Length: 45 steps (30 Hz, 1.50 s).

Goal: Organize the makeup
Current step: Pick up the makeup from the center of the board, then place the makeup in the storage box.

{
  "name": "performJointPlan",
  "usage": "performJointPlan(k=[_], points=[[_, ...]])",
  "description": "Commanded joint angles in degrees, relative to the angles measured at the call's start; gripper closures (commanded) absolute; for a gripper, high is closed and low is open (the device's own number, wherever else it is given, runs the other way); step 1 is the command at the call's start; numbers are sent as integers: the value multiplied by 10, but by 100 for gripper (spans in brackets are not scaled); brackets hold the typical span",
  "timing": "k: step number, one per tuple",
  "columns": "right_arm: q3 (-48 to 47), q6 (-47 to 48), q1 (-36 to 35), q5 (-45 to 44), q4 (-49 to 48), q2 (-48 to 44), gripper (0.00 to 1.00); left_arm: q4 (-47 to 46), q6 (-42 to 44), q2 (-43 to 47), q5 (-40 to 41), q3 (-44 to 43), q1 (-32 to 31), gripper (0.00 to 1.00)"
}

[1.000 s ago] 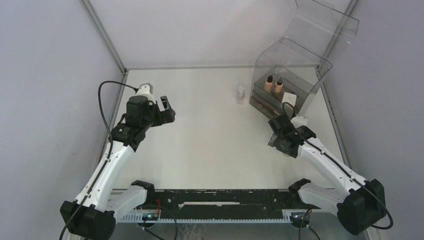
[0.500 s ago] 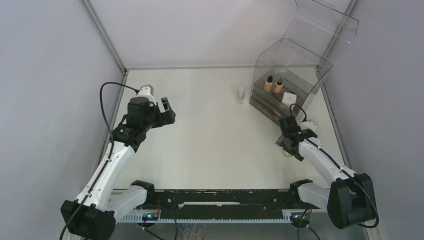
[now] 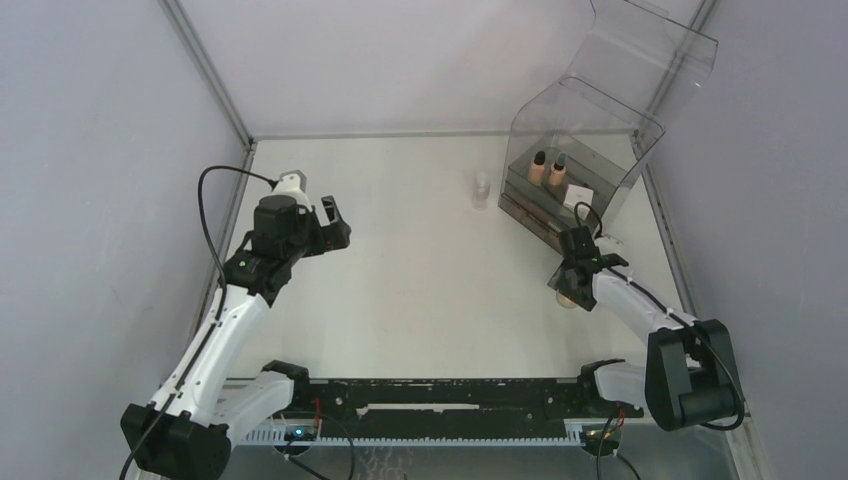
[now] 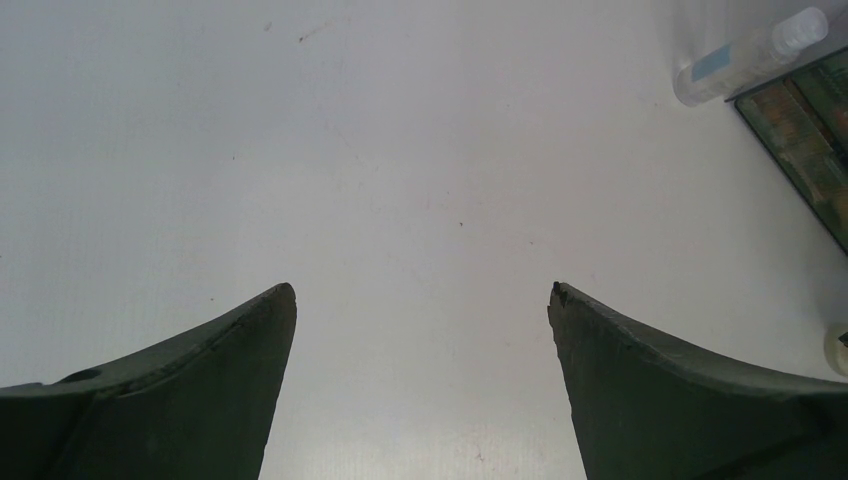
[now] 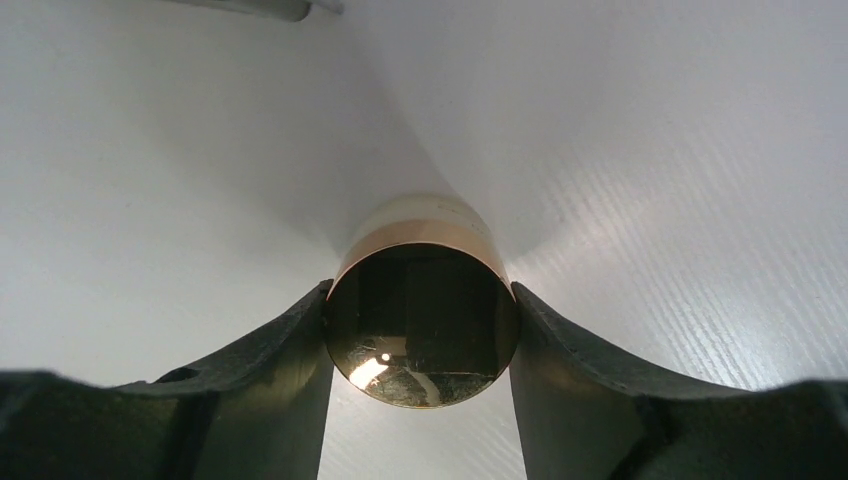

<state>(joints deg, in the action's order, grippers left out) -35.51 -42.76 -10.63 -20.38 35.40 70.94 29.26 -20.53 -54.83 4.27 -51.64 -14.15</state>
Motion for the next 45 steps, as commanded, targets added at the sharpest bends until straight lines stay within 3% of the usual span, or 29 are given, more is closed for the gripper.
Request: performJointPlan(k=[1, 5, 7, 9, 16, 21, 28, 45], points=[[-6, 38, -13, 37, -29, -28, 50, -19, 5, 18, -4, 12, 4, 0], [-34, 71, -78, 72, -16, -66, 61, -20, 5, 13, -5, 12, 4, 0], [-75, 102, -154, 37, 5, -86, 62, -26, 5, 16, -11, 14, 4, 0], [-134, 121, -178, 12, 41, -87, 63, -34, 3, 19, -18, 16, 4, 0], [-393, 220, -121, 23, 125, -19, 66, -34, 4, 27, -15, 19, 4, 0], [-495, 267, -74, 57, 172, 75, 67, -28, 5, 35, -7, 21, 4, 0], [-496, 272, -17, 102, 137, 123, 68, -23, 10, 37, 1, 16, 4, 0], [-525, 263, 10, 86, 72, 194, 71, -13, 12, 44, 11, 14, 4, 0]])
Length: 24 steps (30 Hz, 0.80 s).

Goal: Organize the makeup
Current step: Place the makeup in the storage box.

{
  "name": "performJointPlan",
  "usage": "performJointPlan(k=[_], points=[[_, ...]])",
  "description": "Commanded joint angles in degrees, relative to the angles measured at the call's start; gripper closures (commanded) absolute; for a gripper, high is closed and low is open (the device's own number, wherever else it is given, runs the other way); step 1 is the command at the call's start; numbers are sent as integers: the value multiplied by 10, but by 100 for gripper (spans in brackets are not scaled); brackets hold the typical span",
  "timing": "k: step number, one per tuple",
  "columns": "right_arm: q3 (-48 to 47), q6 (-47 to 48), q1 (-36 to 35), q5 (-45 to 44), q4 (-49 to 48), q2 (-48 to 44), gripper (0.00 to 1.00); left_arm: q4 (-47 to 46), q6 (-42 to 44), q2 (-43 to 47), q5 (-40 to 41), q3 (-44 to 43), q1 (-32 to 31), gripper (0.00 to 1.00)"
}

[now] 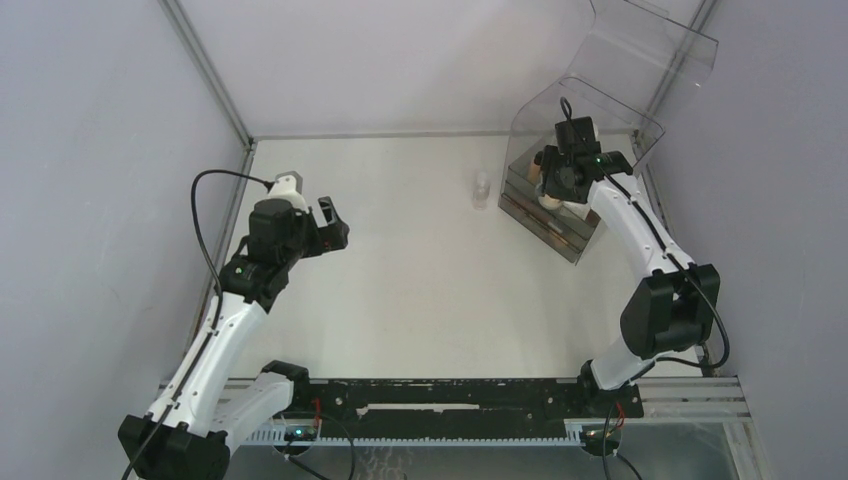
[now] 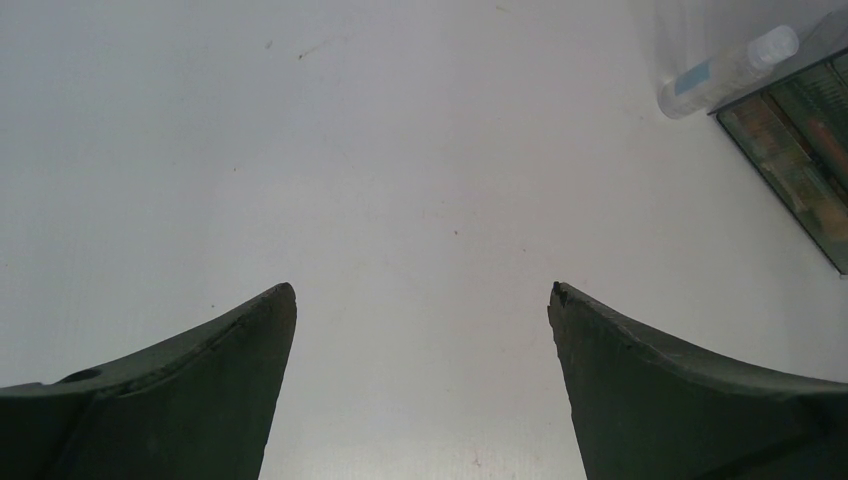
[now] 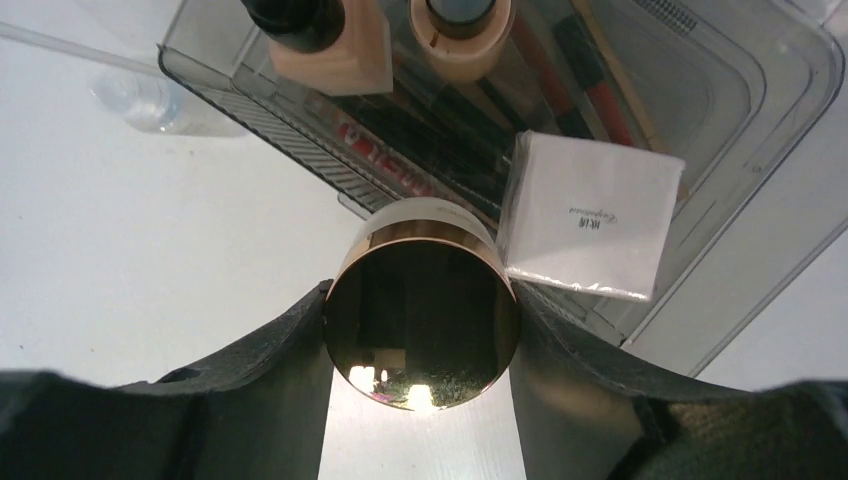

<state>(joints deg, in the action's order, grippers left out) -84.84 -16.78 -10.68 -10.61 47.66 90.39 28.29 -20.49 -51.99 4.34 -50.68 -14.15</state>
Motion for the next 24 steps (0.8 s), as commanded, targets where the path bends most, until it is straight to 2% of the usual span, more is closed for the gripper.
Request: performJointPlan(k=[1, 18, 24], points=[[-34, 1, 13, -9, -51, 2, 72, -2, 12, 18, 12, 5, 4, 0], [-40, -16, 26, -10, -89, 42, 73, 4, 9, 29, 22, 8, 4, 0], [-42, -20, 26, -19, -75, 55, 74, 10, 9, 35, 26, 10, 4, 0]])
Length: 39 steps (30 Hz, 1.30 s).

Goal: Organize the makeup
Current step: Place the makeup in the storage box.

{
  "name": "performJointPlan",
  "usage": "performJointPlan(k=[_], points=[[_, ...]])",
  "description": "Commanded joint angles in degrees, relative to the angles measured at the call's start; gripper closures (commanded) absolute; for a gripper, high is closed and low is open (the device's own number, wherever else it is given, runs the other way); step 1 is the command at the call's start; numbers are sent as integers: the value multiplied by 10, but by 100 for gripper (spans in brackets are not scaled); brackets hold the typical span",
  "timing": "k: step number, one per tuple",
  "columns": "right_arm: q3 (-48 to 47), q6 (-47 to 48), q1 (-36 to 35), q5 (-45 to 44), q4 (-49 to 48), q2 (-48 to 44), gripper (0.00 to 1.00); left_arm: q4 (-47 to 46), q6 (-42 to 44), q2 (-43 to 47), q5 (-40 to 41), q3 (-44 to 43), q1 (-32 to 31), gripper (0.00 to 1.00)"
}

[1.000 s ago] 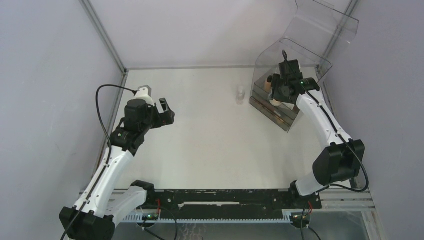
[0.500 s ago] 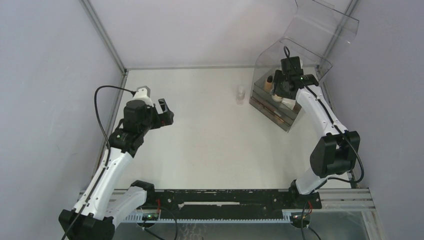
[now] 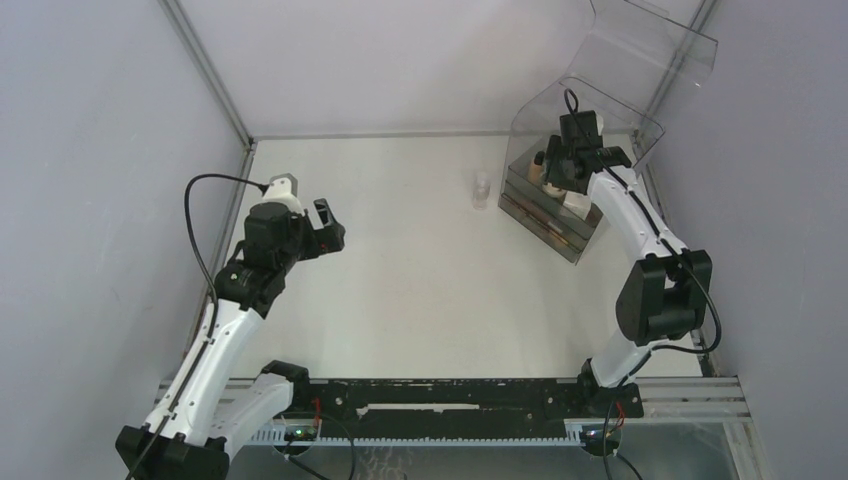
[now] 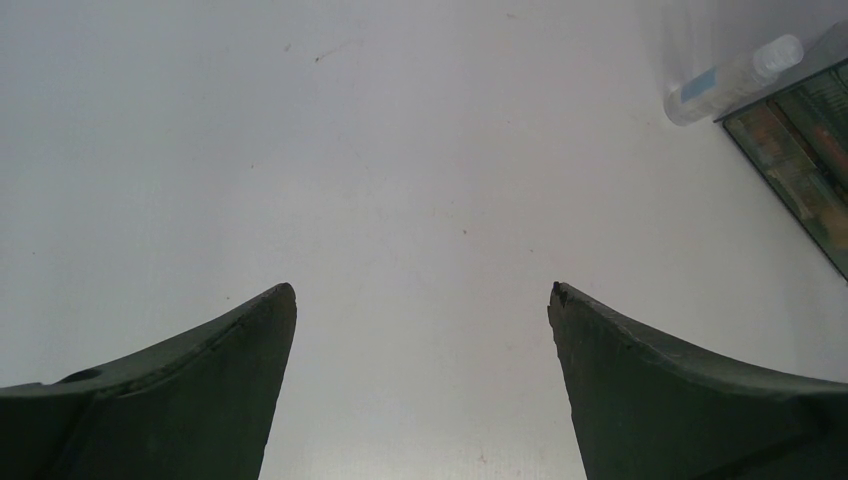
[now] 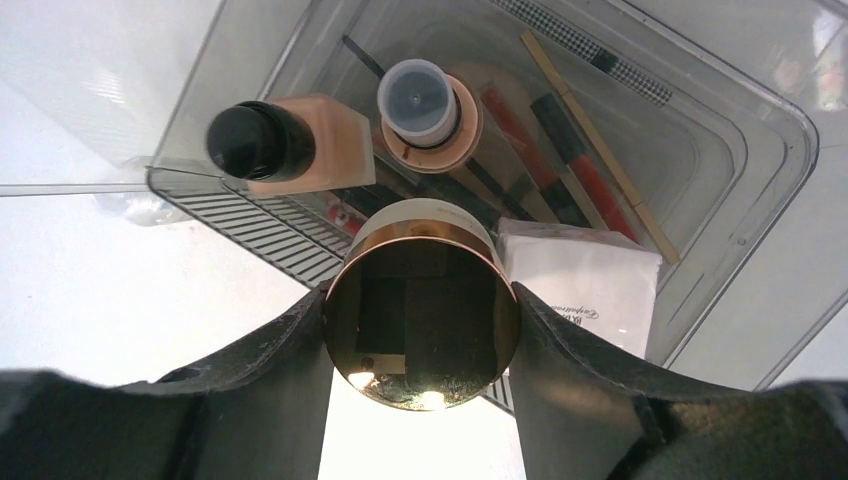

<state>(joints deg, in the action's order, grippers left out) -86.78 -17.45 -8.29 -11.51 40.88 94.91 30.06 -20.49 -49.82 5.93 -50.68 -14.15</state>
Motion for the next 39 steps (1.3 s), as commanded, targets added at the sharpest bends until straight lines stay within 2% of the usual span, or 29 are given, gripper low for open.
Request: performJointPlan(k=[1, 20, 25, 28, 31, 34, 39], points=[[-21, -14, 3, -14, -4, 9, 74, -7, 9, 14, 11, 9, 4, 0], [9, -10, 42, -116, 38, -24, 73, -8, 8, 18, 12, 13, 4, 0], [8, -9, 52, -126, 33, -23, 70, -5, 10, 22, 14, 12, 4, 0], [5, -9, 52, -118, 29, -13, 58, -4, 9, 24, 15, 14, 4, 0], [2, -5, 52, -103, 19, 2, 51, -4, 8, 26, 15, 15, 4, 0], [-8, -8, 52, -106, 22, 20, 37, -2, 9, 27, 15, 14, 4, 0], [-15, -3, 51, -110, 19, 21, 28, 0, 11, 28, 18, 12, 4, 0]])
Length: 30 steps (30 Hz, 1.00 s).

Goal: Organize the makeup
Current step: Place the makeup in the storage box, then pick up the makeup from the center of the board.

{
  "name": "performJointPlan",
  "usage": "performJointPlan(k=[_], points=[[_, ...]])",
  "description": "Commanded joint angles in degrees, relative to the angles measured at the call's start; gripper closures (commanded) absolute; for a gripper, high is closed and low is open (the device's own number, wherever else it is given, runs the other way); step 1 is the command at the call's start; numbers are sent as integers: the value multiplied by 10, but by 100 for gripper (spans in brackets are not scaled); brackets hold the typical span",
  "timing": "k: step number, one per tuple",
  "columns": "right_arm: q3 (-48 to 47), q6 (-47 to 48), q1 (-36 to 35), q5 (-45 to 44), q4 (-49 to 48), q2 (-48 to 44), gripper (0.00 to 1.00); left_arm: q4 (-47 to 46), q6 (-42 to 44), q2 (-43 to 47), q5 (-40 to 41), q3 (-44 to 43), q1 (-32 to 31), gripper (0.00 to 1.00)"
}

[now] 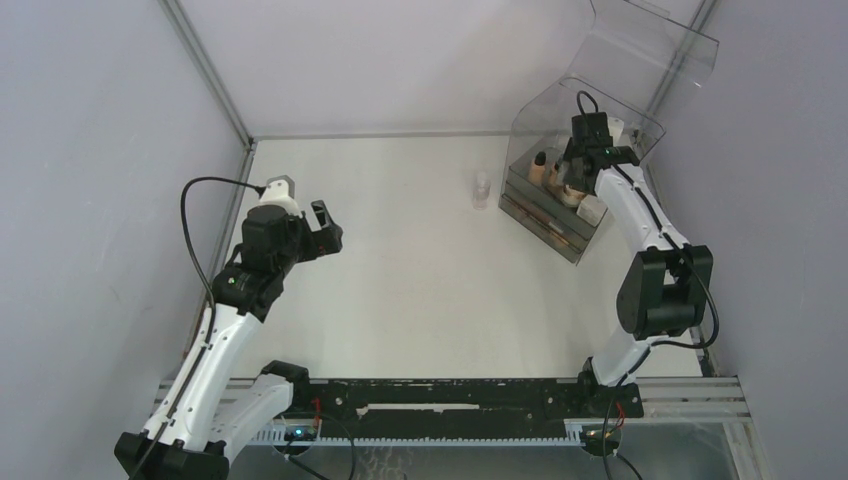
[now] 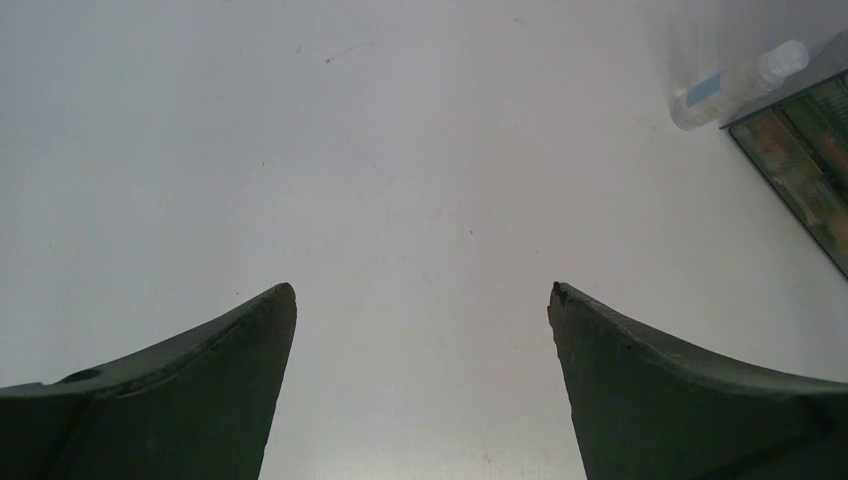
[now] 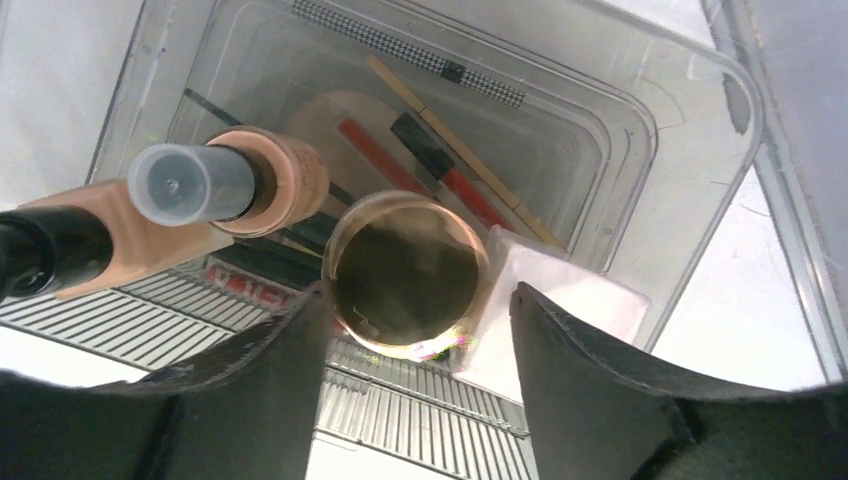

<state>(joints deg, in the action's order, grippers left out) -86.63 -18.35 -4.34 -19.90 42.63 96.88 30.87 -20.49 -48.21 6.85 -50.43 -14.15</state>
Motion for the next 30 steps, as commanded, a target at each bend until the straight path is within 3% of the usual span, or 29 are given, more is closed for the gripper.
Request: performJointPlan(k=[1, 12, 16, 20, 24, 30], points=[[-16, 7, 10, -27, 1, -1, 26, -8, 11, 10, 9, 10, 4, 0], [-22, 14, -44, -14, 1, -99, 21, -10, 11, 6, 8, 5, 4, 0], [-15, 2, -93, -10, -18, -156, 20, -11, 11, 4, 10, 5, 4, 0], [30, 8, -177, 71, -95, -190, 19, -8, 9, 11, 35, 3, 4, 0], [33, 23, -263, 34, -114, -132, 16, -5, 6, 37, 67, 6, 6, 0], [-86, 31, -276, 0, -69, 29, 16, 13, 4, 49, 73, 10, 10, 0]])
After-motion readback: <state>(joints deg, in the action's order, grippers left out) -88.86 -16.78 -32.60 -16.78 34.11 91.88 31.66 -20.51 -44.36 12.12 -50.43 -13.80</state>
